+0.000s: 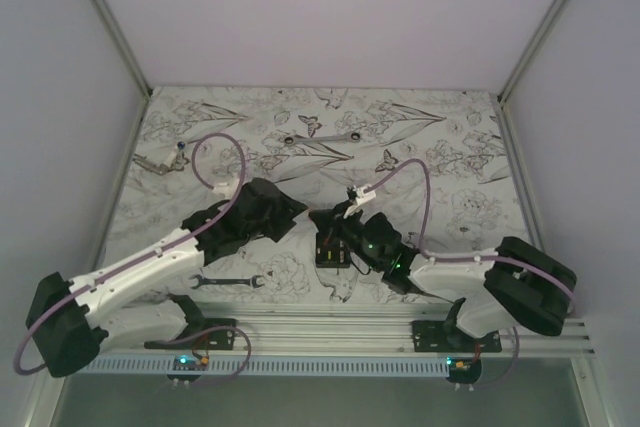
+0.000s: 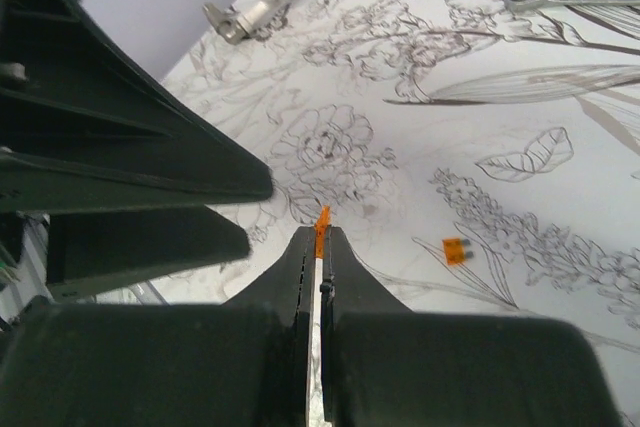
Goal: Snap on the fuse box
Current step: Pick up the fuse from the center of the board.
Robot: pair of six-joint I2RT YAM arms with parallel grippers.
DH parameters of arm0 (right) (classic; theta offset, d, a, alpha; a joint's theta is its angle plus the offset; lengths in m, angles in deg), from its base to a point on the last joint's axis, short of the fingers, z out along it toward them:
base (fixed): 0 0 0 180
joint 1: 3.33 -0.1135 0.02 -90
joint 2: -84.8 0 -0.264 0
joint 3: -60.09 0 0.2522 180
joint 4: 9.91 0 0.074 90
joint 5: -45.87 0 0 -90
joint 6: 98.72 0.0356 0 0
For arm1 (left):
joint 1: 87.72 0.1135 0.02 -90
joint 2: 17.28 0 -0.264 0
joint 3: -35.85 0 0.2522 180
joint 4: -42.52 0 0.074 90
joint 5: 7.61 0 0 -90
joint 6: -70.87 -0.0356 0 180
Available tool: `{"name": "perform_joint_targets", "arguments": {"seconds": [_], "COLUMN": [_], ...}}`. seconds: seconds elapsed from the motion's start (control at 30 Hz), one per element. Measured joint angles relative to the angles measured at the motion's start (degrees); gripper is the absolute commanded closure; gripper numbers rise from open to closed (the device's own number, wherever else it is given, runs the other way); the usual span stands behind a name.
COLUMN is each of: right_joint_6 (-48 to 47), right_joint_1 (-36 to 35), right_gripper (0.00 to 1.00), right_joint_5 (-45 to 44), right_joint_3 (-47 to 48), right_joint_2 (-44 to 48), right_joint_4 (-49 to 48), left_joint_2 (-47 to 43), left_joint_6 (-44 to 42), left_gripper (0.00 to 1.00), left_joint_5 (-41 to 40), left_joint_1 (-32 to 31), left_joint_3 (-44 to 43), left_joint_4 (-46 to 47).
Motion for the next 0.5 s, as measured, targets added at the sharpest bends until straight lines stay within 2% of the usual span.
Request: {"name": "perform_joint_targets", "arguments": {"seconds": [0.1,0.27,0.5], "right_joint_6": [-0.4,-1.1,-1.3], "right_joint_1": [0.4,3.1,8.7], "right_gripper": [1.00,1.00,1.00], "right_joint_5": [0.0,0.8,6.0], "right_joint_3": [0.2,2.8,9.0], "right_joint_2": [3.5,10.4,15.4], "right_joint_4": [6.3,22.2,44.2], "left_joint_2": [-3.1,-6.8,-2.8], "left_joint_6": [-2.0,-8.4,-16.9], "left_gripper": [0.39,0.38,0.40], "left_joint_5": [-1.3,-3.7,-1.2], "left_joint_1": [0.0,0.1,0.5], "left_joint_3": [1.9,3.5,4.4], "left_joint_4": [0.0,-1.6,-2.6]}}
